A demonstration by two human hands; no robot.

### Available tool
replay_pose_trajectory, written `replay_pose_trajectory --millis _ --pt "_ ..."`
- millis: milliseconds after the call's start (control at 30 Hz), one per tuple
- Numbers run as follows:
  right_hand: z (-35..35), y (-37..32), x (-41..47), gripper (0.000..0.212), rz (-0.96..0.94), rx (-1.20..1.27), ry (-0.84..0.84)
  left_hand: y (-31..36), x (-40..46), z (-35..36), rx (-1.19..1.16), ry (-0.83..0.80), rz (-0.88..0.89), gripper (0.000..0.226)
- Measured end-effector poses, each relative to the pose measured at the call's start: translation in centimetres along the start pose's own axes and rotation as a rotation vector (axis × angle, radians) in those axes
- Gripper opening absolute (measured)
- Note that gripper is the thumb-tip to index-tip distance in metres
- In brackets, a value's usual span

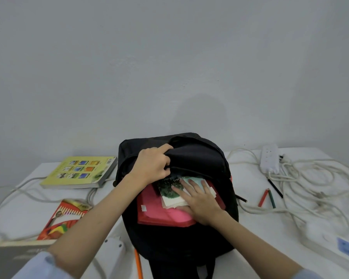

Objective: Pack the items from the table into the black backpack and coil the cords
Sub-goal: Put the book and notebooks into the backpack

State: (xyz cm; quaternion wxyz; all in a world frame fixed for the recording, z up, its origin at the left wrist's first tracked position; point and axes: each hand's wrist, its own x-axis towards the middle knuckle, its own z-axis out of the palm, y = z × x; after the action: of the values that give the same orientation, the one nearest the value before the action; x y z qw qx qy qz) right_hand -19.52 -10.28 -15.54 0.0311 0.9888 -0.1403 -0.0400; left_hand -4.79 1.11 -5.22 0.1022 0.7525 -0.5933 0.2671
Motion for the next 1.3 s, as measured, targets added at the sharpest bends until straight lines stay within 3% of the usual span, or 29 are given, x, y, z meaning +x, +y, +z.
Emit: replay_pose_trajectory --millis 67,133,233,300,367,433,533,567,600,700,767,833,933,1000,1100,1233,1300 --pt "-1.4 -0.3 0.0 0.071 -0.035 0.082 0.007 0.1 -0.9 -0.1 -0.091 -0.082 -0.108 0.009" --pt "-2.7 -0.6 -1.4 0.073 -0.056 0.323 -0.049 0.1 -2.3 -0.6 -0.324 -0.223 -0.259 0.006" --pt "-5.6 -0.9 -4.5 0.038 -0.093 0.762 0.161 -0.2 -5.5 -1.6 -0.921 -0.355 -0.502 0.016" --pt "-7.6 -1.6 -5.5 0.023 -0.156 0.833 0.496 -0.3 -7.5 -1.9 -1.235 -0.319 -0.626 0.027" --pt "-9.1 -2.4 -4.6 0.029 -0.180 0.792 0.767 -0.3 -8.9 -2.6 -1.489 -0.182 -0.797 0.030" --pt "-9.7 -3.1 -2.6 0.045 -0.149 0.763 0.735 -0.9 -9.9 -3.7 -1.627 -0.021 -0.961 0.032" --pt "-6.6 -4.3 0.4 0.088 -0.026 0.486 0.357 -2.9 -13.2 -5.9 -1.444 0.160 -1.071 0.026" --pt "-5.0 -4.6 1.2 0.098 0.004 0.350 0.310 -3.7 -14.7 -6.4 -1.320 0.175 -1.078 0.024" --pt "-3.7 -5.2 1.8 0.099 0.031 0.270 0.291 -4.7 -16.6 -7.1 -1.176 0.169 -1.083 0.021" --pt "-3.8 -6.3 2.7 0.073 0.136 0.232 0.218 -7.6 -21.9 -7.9 -0.756 0.088 -1.094 0.010" --pt "-5.3 -7.3 3.0 0.066 0.182 0.224 0.177 -9.3 -24.9 -8.1 -0.533 -0.038 -1.132 0.010" --pt "-6.4 -9.2 3.1 0.063 0.196 0.277 0.226 -10.5 -27.3 -8.0 -0.363 -0.245 -1.160 0.038" --pt "-6.5 -12.6 3.2 0.062 0.103 0.402 0.384 -10.8 -29.3 -7.8 -0.340 -0.636 -1.076 0.094" --pt "-6.3 -14.6 3.2 0.062 0.017 0.448 0.484 -10.5 -30.5 -7.3 -0.307 -0.704 -0.963 0.125" --pt "-5.9 -17.0 3.0 0.064 -0.048 0.455 0.588 -11.2 -31.7 -6.5 -0.215 -0.546 -0.873 0.132" --pt "-6.0 -17.1 2.9 0.063 -0.099 0.604 0.612 -12.1 -31.7 -5.9 -0.186 -0.175 -0.732 0.097" --pt "-6.9 -16.1 2.7 0.055 -0.158 0.862 0.457 -12.3 -30.3 -7.6 -0.230 0.049 -0.790 0.081"
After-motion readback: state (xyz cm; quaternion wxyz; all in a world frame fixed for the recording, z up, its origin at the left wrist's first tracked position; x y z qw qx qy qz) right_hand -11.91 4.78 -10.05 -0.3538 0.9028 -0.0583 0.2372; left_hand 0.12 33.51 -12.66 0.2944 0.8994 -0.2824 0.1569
